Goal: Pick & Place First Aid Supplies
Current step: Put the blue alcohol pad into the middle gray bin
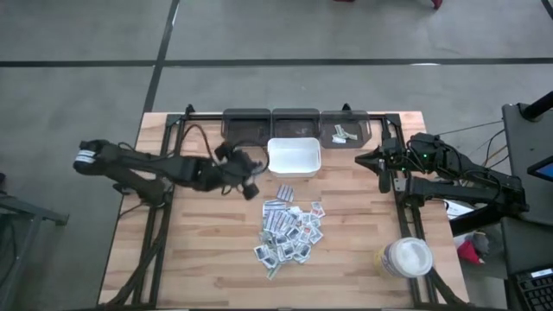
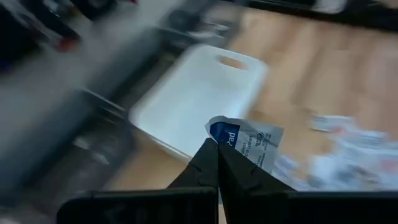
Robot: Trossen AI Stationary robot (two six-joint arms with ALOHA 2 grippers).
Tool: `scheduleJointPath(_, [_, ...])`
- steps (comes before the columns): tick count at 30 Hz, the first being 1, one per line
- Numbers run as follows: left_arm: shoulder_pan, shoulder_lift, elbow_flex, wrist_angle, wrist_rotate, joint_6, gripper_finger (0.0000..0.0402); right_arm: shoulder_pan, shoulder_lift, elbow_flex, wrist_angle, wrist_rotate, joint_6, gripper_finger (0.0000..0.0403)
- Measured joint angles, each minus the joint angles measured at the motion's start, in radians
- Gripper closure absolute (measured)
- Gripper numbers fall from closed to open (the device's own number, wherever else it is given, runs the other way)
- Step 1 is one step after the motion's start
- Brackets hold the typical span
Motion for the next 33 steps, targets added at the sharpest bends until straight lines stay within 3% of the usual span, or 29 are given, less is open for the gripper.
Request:
scheduleJointPath(6, [0.179, 0.068, 0.081, 0.017, -0.006, 0.277, 0.0401, 0.0, 0.0, 0.0, 0.001, 0.0, -0.135, 0.0364])
scheduleJointPath(12, [0.345, 0.219, 0.245, 0.025, 0.17, 0.545, 0.0401, 0.0, 0.004, 0.0, 0.002, 0.0, -0.142, 0.0364])
scheduleJointPath(16, [0.422, 0.359, 0.385, 0.025, 0.207, 0.681, 0.0401, 0.0, 0.005, 0.0, 0.002, 0.0, -0.142, 0.0364])
scheduleJointPath(25, [0.519, 0.657, 0.654, 0.02, 0.307, 0.796, 0.0401, 0.0, 0.006, 0.0, 0.002, 0.0, -0.142, 0.0364])
scheduleJointPath(33, [0.553, 0.835, 0.749, -0.013, 0.365, 0.841, 0.0402, 0.0, 0.006, 0.0, 0.001, 0.001, -0.132, 0.0364])
